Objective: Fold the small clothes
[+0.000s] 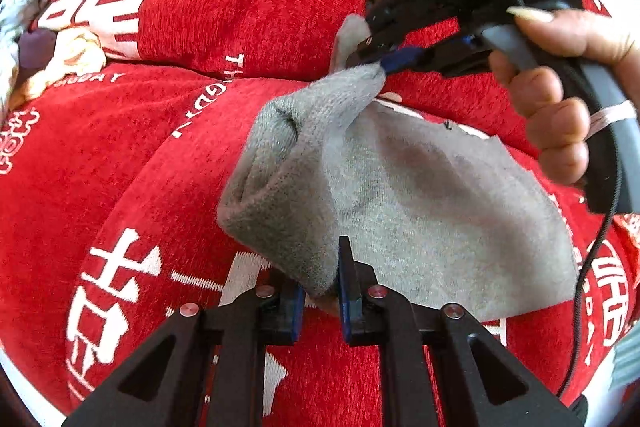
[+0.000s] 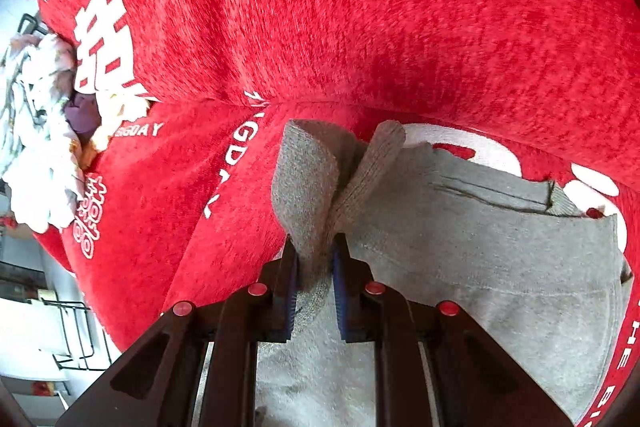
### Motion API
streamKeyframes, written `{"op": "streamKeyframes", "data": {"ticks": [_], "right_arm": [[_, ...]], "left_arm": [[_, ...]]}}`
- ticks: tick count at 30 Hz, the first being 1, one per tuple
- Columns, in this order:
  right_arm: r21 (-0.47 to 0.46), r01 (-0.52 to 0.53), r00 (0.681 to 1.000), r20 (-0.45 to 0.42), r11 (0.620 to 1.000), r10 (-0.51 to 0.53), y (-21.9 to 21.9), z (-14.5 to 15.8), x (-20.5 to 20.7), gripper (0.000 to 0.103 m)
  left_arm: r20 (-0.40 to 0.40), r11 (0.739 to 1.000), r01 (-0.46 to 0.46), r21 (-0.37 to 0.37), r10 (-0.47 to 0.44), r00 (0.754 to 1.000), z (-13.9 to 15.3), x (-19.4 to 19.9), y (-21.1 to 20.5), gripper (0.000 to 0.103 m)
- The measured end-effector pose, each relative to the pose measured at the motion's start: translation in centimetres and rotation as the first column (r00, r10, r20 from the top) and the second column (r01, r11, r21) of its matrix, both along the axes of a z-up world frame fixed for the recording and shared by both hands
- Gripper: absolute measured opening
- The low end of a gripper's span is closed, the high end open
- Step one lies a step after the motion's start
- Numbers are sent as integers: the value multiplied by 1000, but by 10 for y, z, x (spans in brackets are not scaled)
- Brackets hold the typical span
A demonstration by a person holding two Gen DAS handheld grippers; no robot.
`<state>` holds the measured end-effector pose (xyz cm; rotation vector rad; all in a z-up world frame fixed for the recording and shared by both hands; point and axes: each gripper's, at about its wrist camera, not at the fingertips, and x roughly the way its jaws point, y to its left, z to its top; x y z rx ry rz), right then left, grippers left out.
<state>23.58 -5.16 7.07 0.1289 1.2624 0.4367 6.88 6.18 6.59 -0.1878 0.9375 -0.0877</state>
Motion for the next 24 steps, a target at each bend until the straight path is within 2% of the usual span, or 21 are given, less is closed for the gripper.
{"op": "streamKeyframes", "data": {"ticks": [6, 14, 24], "right_arm": [[44, 3, 1000, 27, 999, -4, -21, 14, -7, 17], [79, -14, 998, 64, 997, 9, -49, 32, -10, 17], [113, -40, 996, 90, 993, 30, -92, 52, -9, 17]], "left_arm": [[-2, 997, 18, 80, -18, 1000, 12, -3, -22, 10], [14, 986, 44, 163, -47, 999, 35, -9, -55, 10], [53, 949, 143, 282, -164, 985, 58, -23, -122, 10]]}}
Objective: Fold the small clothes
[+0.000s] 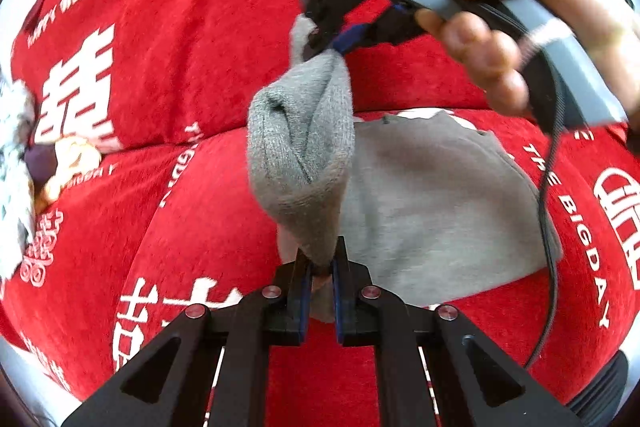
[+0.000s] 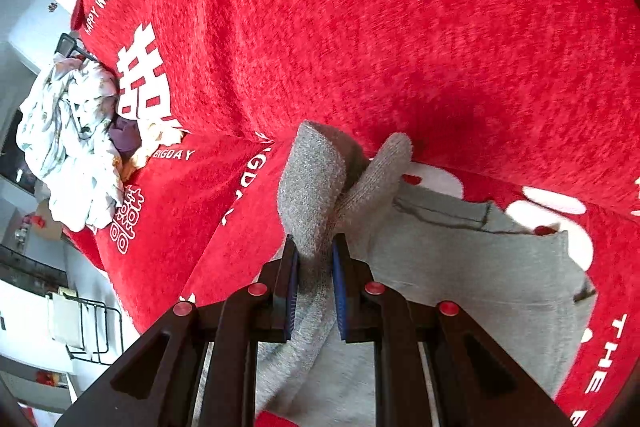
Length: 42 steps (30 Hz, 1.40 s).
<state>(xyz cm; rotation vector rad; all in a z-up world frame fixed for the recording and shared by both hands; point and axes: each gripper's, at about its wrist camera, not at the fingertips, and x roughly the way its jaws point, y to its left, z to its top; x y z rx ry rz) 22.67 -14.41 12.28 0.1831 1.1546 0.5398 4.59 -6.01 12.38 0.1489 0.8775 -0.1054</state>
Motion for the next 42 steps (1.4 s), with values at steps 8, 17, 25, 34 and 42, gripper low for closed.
{"op": "streamKeyframes", "data": {"ticks": [8, 17, 25, 34, 42], "right_arm": [[1, -7, 1000, 11, 1000, 7, -28, 0, 2, 17], [14, 28, 1000, 1, 1000, -28, -73, -9, 3, 17], [46, 35, 999, 11, 998, -35, -103, -8, -2, 17], [93, 79, 996, 21, 993, -81, -146, -11, -15, 17], [149, 156, 987, 6, 977, -159, -184, -36, -32, 17]], "left_arm": [[12, 993, 90, 71, -91, 996, 5, -7, -56, 10], [5, 979, 162, 120, -163, 987, -1, -8, -103, 10], [-16, 968, 208, 144, -208, 978, 3, -10, -118, 10], [-27, 952, 263, 156, -262, 965, 3, -19, -144, 10], [-73, 936, 304, 176, -296, 952, -15, -24, -162, 10]]}}
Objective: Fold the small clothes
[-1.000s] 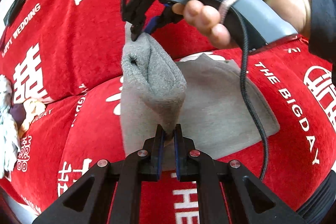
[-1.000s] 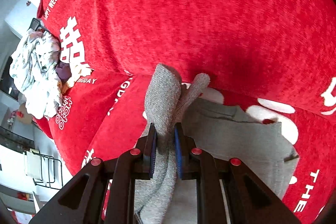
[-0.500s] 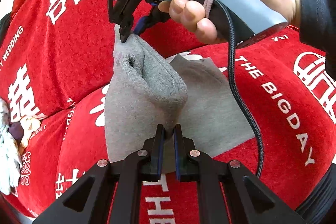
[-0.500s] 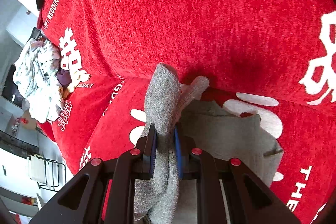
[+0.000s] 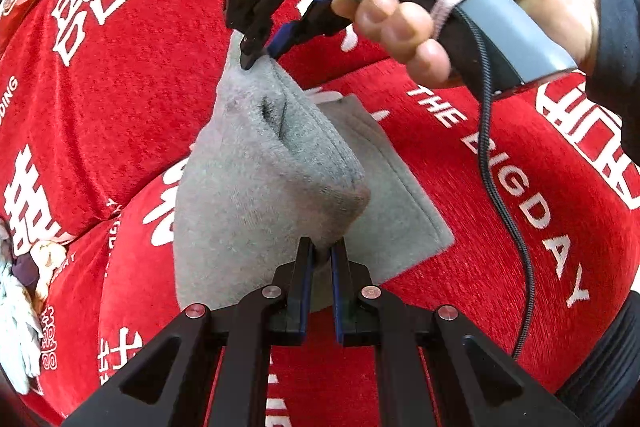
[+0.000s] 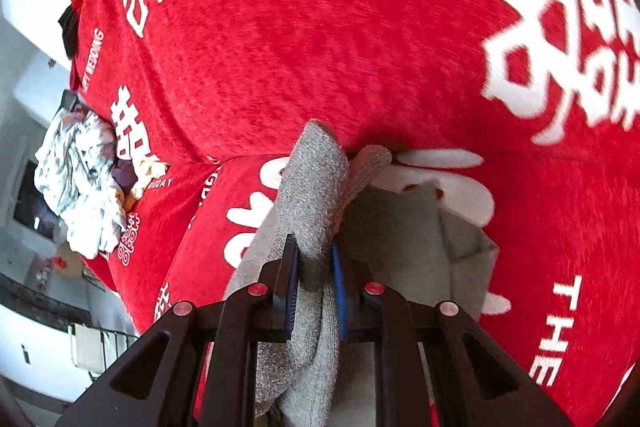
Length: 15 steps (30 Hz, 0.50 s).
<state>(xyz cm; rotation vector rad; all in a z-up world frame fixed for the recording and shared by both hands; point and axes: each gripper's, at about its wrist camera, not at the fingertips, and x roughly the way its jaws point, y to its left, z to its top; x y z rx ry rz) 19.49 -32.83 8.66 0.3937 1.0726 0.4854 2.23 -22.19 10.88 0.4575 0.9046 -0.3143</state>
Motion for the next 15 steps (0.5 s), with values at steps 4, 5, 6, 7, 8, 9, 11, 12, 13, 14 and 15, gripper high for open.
{"op": "streamKeyframes", "data": {"ticks": [4, 5, 6, 7, 8, 9, 11, 12, 13, 14, 15], "right_arm": [[35, 34, 999, 12, 999, -35, -13, -6, -9, 15], [44, 41, 999, 17, 998, -42, -17, -6, -10, 10], [52, 51, 998, 26, 997, -52, -21, -5, -12, 8], [64, 60, 998, 30, 996, -62, -26, -5, -13, 8], [70, 68, 997, 32, 995, -70, -30, -6, -14, 6], [76, 67, 997, 29, 995, -69, -33, -8, -15, 6], [86, 31, 999, 11, 996, -32, -33, -15, -16, 6], [78, 33, 999, -4, 996, -33, -33, -18, -16, 6], [74, 50, 999, -25, 996, -48, -35, -23, -15, 7], [79, 60, 998, -37, 995, -57, -38, -26, -14, 7], [91, 75, 996, -52, 993, -71, -42, -29, -13, 8]], "left_arm": [[-7, 1000, 7, 26, -7, 1000, -7, -2, -5, 10], [-8, 1000, 9, 30, -8, 1000, -8, -2, -6, 10], [-8, 999, 9, 33, -9, 1000, -8, -3, -6, 10], [-10, 999, 12, 33, -12, 1000, -8, -3, -6, 10], [-13, 999, 16, 33, -16, 1000, -8, -3, -7, 10], [-11, 999, 20, 37, -20, 1000, -9, -3, -8, 10], [-21, 999, 28, 43, -27, 999, -12, -2, -10, 10], [-36, 999, 29, 40, -27, 999, -14, -1, -10, 10], [-53, 999, 25, 39, -23, 998, -18, 0, -10, 10], [-58, 999, 23, 43, -20, 998, -20, 1, -10, 10], [-61, 999, 23, 45, -20, 998, -21, 0, -10, 10]]}}
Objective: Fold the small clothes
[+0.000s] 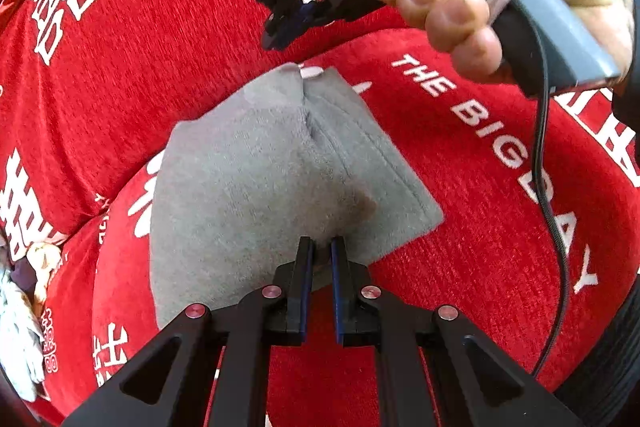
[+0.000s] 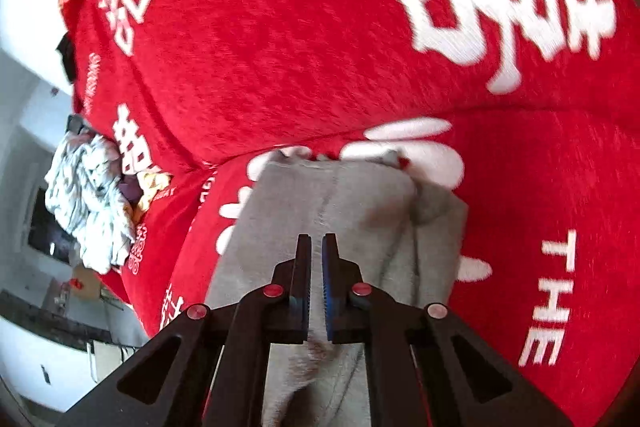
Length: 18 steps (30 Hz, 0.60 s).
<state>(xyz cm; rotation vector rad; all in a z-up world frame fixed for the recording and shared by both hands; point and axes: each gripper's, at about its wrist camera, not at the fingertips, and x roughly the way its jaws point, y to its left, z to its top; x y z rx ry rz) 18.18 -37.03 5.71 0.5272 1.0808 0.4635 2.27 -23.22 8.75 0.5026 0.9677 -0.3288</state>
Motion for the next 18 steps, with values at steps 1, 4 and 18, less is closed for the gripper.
{"op": "streamKeyframes", "data": {"ticks": [1, 4, 18], "right_arm": [[17, 19, 1000, -18, 1000, -19, -5, -5, 1, 14], [106, 44, 997, -75, 993, -36, -15, -22, 0, 59], [208, 4, 990, -136, 978, 25, -2, -63, 4, 62]], "left_arm": [[-2, 1000, 1, 1, -1, 1000, -1, -1, 0, 10], [-7, 1000, 5, -3, -5, 1000, 0, -1, 1, 10], [-45, 1000, -18, -20, 17, 999, -5, 4, 4, 10]]}}
